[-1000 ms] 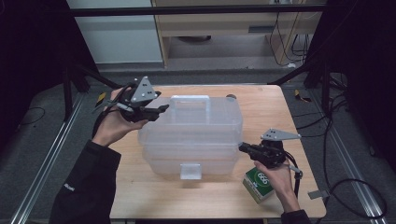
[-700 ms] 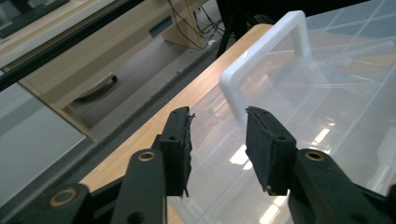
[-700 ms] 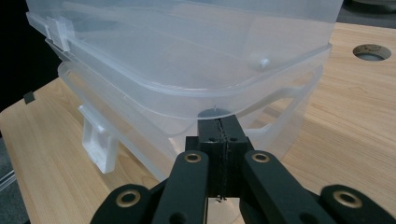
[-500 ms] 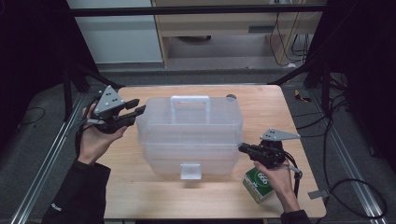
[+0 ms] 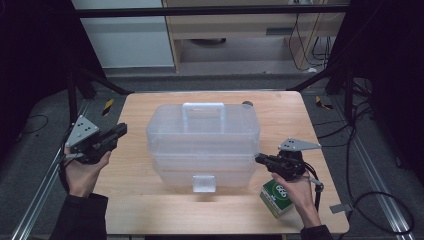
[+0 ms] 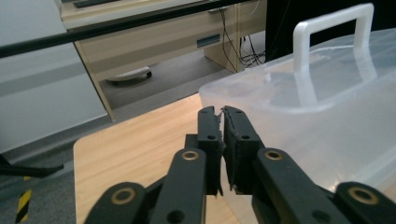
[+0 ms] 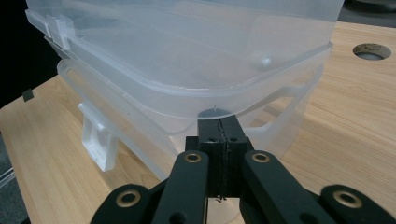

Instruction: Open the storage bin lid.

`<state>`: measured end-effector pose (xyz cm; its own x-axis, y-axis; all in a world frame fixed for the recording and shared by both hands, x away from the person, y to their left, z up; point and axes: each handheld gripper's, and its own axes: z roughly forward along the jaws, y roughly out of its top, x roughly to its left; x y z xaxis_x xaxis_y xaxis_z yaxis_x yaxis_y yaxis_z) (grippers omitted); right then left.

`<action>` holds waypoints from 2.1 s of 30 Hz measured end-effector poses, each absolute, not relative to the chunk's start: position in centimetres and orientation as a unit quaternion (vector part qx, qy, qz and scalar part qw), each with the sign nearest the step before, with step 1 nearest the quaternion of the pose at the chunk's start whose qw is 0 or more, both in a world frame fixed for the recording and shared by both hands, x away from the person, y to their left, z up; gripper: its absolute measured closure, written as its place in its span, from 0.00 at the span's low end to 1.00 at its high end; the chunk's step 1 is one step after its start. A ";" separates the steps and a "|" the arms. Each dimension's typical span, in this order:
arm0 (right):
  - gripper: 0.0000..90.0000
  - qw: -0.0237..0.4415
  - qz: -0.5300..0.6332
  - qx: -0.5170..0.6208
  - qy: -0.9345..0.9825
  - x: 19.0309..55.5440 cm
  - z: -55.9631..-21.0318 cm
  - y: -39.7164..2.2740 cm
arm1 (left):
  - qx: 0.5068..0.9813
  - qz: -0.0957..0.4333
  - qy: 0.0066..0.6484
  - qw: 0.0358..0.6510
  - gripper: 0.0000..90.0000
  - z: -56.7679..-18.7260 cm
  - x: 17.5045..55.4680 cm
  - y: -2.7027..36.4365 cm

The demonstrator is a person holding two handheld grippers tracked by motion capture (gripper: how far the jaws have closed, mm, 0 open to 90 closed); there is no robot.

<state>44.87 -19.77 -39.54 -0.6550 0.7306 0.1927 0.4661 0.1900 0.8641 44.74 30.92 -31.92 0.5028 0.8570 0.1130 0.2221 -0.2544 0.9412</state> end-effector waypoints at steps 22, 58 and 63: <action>1.00 0.133 0.501 0.394 0.759 44.7 -39.5 -19.8 | 0.756 0.249 0.408 0.447 1.00 -38.5 44.8 30.3; 1.00 0.142 0.521 0.385 0.749 46.1 -37.3 -19.8 | 0.748 0.229 0.365 0.504 0.99 -37.3 45.6 27.5; 1.00 0.144 0.529 0.380 0.745 46.3 -37.0 -19.8 | 0.743 0.234 0.367 0.509 0.99 -37.3 45.9 27.4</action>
